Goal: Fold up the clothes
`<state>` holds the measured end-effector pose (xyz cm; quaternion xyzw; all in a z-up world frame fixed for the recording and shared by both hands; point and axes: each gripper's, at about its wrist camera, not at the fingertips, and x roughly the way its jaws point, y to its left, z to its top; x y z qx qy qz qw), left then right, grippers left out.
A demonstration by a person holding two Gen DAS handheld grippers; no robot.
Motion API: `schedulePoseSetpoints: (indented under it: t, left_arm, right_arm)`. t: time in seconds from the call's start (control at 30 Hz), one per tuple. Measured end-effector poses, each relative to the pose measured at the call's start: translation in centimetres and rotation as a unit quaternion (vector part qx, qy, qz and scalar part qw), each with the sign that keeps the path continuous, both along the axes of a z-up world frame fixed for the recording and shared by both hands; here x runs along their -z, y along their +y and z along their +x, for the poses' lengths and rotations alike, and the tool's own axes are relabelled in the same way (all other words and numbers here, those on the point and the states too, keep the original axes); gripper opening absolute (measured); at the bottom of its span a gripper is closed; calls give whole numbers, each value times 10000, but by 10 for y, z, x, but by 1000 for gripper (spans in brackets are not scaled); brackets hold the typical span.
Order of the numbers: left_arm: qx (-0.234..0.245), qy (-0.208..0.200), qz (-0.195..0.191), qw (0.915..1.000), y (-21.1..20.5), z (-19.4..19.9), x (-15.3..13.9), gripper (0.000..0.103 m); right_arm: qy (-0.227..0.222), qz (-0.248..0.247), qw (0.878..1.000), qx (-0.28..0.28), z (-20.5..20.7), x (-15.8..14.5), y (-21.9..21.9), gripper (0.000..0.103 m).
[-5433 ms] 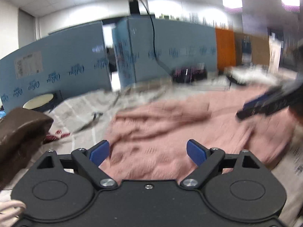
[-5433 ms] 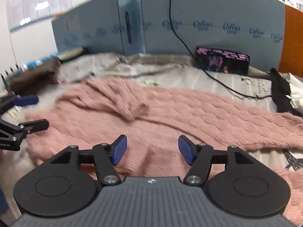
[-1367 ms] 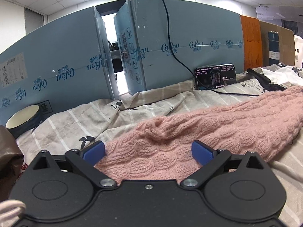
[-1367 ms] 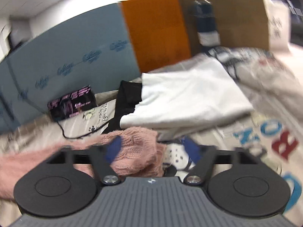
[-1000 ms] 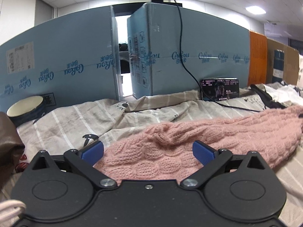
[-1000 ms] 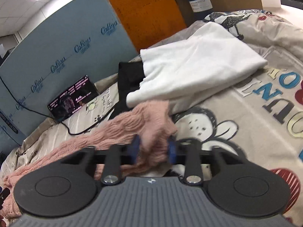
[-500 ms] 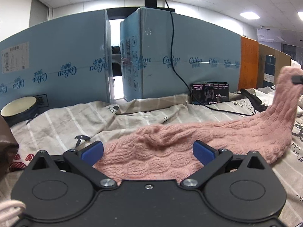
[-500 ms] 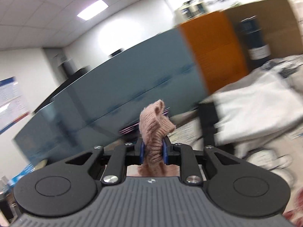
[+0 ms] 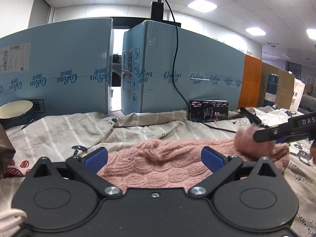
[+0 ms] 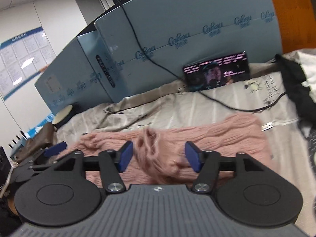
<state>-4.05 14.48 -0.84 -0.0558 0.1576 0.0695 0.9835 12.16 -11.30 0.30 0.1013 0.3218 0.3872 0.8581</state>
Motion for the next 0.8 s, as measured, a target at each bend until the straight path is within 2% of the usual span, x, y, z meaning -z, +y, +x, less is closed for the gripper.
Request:
schedulePoseSetpoints:
  t: [0.1, 0.2, 0.27, 0.33, 0.4, 0.47, 0.53, 0.6, 0.73, 0.77, 0.8]
  left_arm:
    - [42, -68, -145, 9999, 3, -2, -1, 103]
    - [58, -82, -336, 9994, 7, -3, -2, 103]
    - [-46, -55, -486, 9988, 12, -3, -2, 103]
    - [-208, -47, -699, 9973, 20, -5, -2, 103]
    - [-386, -44, -945, 9948, 28, -8, -3, 103]
    - [-544, -45, -1141, 9920, 35, -11, -3, 103]
    - [-659, -36, -1278, 9896, 40, -14, -4, 103]
    - [-721, -15, -1368, 9880, 43, -16, -3, 103]
    - [-835, 60, -1511, 9850, 50, -22, 0, 103]
    - [-863, 79, -1547, 9841, 51, -23, 1, 103]
    - [-880, 109, -1598, 9832, 53, -24, 3, 103]
  right_arm:
    - [225, 42, 9996, -137, -1, 7, 9, 66]
    - [391, -73, 9991, -151, 2, 19, 18, 67]
    - [392, 108, 9991, -110, 1, 16, 12, 67]
    - [190, 480, 9987, 6, -4, 5, -8, 67]
    - [-143, 806, 9959, 383, -10, -7, -34, 82]
    - [-467, 718, 9906, 1070, -16, -12, -56, 83]
    - [-539, 365, 9842, 1645, -14, -9, -70, 83]
    - [-196, 43, 9790, 2030, -5, 2, -79, 83]
    - [783, 279, 9768, 1973, 12, 29, -86, 83]
    - [849, 397, 9770, 1916, 13, 32, -83, 80]
    - [881, 446, 9772, 1878, 13, 34, -80, 69]
